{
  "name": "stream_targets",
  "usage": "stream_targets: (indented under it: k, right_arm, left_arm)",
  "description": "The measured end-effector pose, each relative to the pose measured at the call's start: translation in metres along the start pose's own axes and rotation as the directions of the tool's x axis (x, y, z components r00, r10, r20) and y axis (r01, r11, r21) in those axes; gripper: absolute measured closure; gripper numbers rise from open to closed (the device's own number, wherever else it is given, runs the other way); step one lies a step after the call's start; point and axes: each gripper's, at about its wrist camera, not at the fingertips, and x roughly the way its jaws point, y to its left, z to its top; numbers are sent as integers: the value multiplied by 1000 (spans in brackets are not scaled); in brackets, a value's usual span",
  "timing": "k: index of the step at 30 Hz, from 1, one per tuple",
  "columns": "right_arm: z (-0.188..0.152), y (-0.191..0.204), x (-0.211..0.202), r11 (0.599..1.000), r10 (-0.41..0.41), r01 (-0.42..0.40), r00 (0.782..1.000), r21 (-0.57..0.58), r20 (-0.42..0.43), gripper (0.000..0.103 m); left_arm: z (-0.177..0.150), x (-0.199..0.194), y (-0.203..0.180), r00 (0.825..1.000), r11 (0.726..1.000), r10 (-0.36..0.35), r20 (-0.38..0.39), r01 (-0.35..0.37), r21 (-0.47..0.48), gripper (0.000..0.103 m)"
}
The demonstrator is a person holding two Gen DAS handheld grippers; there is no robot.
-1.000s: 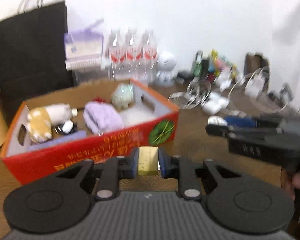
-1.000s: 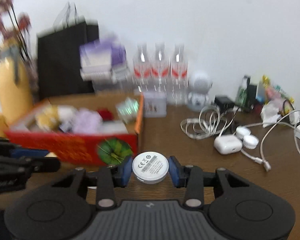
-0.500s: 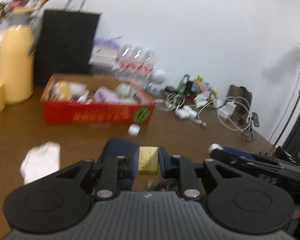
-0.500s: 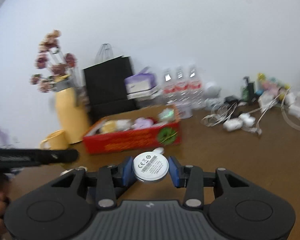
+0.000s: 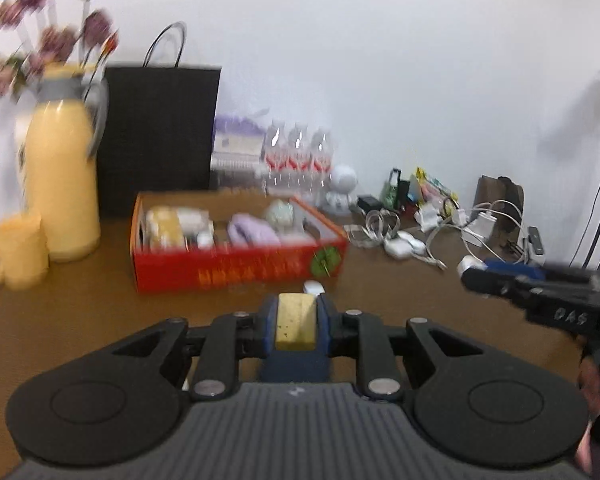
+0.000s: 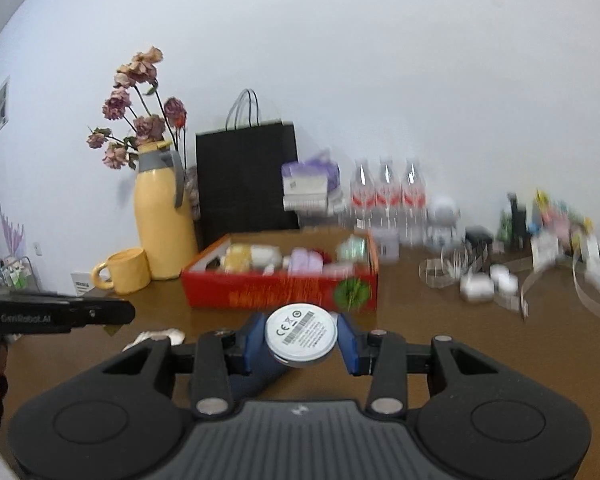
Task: Organize objects
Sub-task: 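Carry both items over the red box and open both grippers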
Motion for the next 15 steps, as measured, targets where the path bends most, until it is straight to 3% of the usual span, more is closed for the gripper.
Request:
stream_targets:
  k: [4,7,9,11,14,15]
  right_arm:
    - [55,-14,59,997,62,-63,998,-52,-9,65]
    - [97,-30,140,995,89,-92,993,-40,-76,65]
    - [116,-41,205,997,67,-72,986,-30,-151,65]
    - [127,-45,271,998,17,-30,976,-57,-216,65]
    - [123,-51,359,999,-3,-9,941,-32,-338,65]
    - [119,-50,384,999,-23,4,925,-53,-379,65]
  left_arm:
    - [73,74,31,1000,1000,-3,-17,3,-2,81]
    - [117,164,61,991,993,-25,-131,10,-114,81]
    - [130,224,74,981,993,21,-195,-43,-108,81]
    - [131,288,88,957,987,109,-270,-136,-82,81]
    - [117,360,110,906,975,123,-406,-187,-120,81]
    - [113,373,113,901,973,132,-414,-198,-120,80]
